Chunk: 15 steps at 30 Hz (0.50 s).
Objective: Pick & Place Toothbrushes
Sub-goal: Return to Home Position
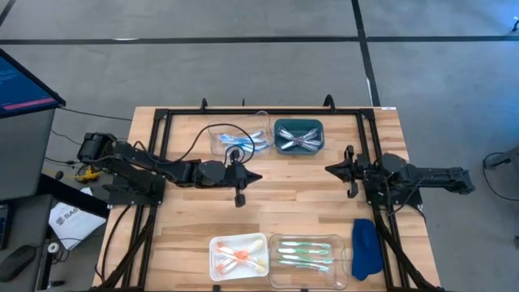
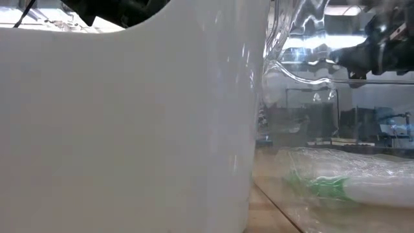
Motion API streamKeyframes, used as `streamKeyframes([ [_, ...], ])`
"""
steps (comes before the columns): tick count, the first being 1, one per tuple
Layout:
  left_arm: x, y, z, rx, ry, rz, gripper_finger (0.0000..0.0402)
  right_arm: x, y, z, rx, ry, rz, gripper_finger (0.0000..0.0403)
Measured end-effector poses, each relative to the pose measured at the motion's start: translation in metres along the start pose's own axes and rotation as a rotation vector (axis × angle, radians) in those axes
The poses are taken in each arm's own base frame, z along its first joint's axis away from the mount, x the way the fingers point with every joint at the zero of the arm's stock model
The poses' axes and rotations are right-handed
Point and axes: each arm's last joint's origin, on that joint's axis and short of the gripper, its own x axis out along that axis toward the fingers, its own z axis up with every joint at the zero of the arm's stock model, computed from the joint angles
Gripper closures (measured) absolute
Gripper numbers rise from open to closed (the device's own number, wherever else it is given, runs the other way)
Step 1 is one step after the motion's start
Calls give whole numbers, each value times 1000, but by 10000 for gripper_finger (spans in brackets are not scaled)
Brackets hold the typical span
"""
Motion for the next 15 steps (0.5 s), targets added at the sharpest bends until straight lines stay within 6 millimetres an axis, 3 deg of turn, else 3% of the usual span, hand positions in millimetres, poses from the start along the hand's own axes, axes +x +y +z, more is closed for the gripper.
streamKeyframes([
  [10,-3,0,3,-1,-8,-16,401,0,0,0,0,0,0,403],
  [15,-23,3,15,4,-24,-27,401,0,0,0,0,0,0,403],
])
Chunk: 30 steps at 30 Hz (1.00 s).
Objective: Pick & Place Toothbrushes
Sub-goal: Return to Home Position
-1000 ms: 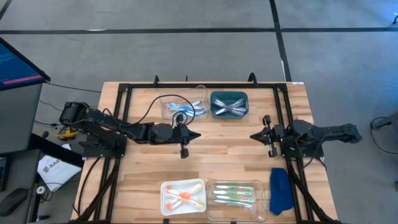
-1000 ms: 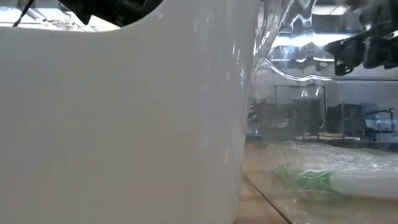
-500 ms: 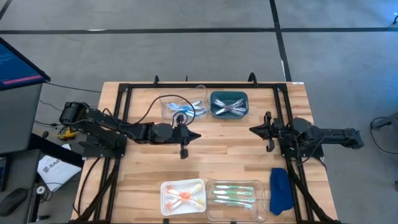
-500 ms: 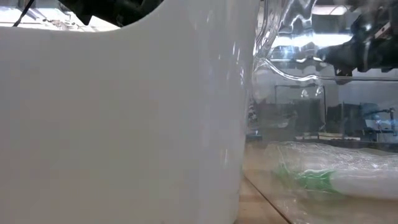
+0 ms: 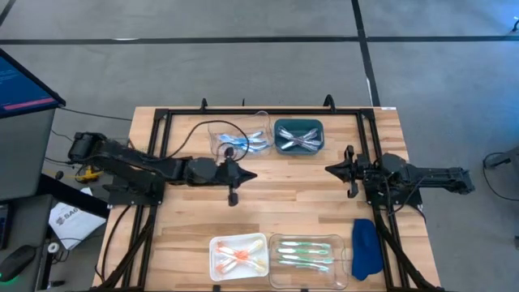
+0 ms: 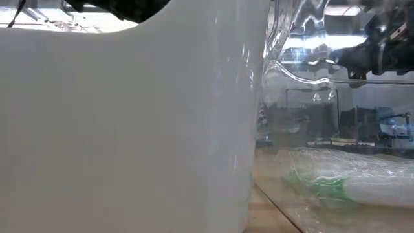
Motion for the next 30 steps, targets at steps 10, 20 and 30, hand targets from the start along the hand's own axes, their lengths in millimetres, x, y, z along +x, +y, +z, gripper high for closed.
streamKeyframes([
  [10,-74,21,-15,-33,-138,1,402,0,0,0,0,2,0,403],
  [20,-111,36,-56,-113,-210,11,401,0,0,0,-1,2,0,403],
  [30,-120,38,-88,-158,-223,9,401,0,0,0,-1,2,0,403],
])
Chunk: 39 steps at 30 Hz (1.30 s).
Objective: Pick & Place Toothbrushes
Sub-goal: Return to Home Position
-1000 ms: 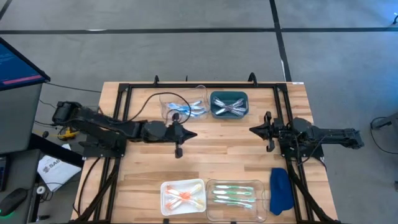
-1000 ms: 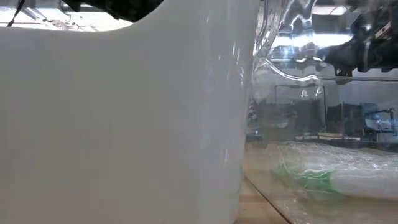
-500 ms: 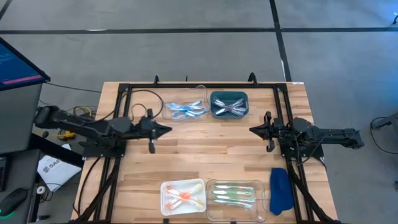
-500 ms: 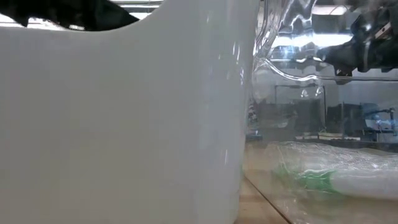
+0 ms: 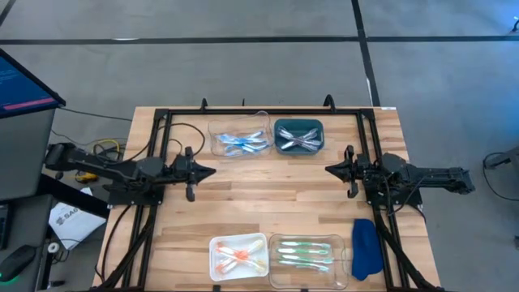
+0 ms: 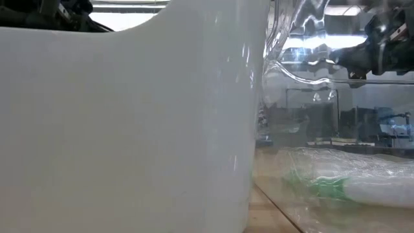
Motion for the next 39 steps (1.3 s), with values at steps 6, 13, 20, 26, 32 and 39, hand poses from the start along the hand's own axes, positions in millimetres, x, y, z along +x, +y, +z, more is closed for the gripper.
streamKeyframes([
  [6,-12,5,-7,-20,-59,5,401,0,0,0,0,0,0,403],
  [13,-21,8,-15,-8,-90,-24,401,0,0,0,0,0,0,403],
  [20,-25,9,-25,30,-98,-75,401,0,0,0,0,1,0,403],
  [26,-25,9,-28,54,-86,-73,401,0,0,0,0,1,0,403],
  [32,-27,9,-28,60,-85,-73,401,0,0,0,0,1,0,403],
  [39,-31,14,-27,119,-102,12,402,0,0,0,0,1,0,403],
])
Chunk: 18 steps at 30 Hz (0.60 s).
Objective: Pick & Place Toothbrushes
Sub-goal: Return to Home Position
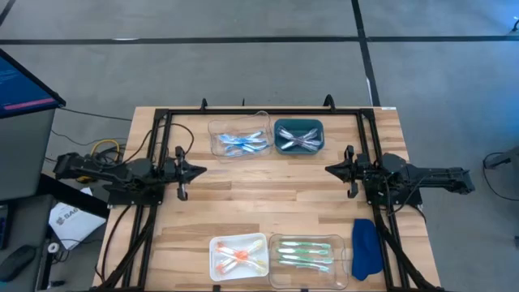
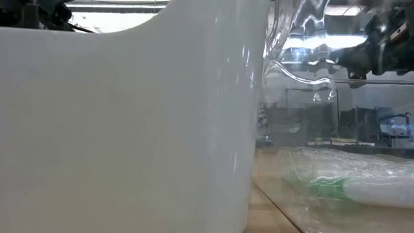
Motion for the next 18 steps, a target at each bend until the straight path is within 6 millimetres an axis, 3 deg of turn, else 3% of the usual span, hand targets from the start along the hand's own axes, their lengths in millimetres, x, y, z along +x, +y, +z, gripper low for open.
streamKeyframes([
  [18,0,0,-21,1,213,25,402,0,0,0,0,0,0,403],
])
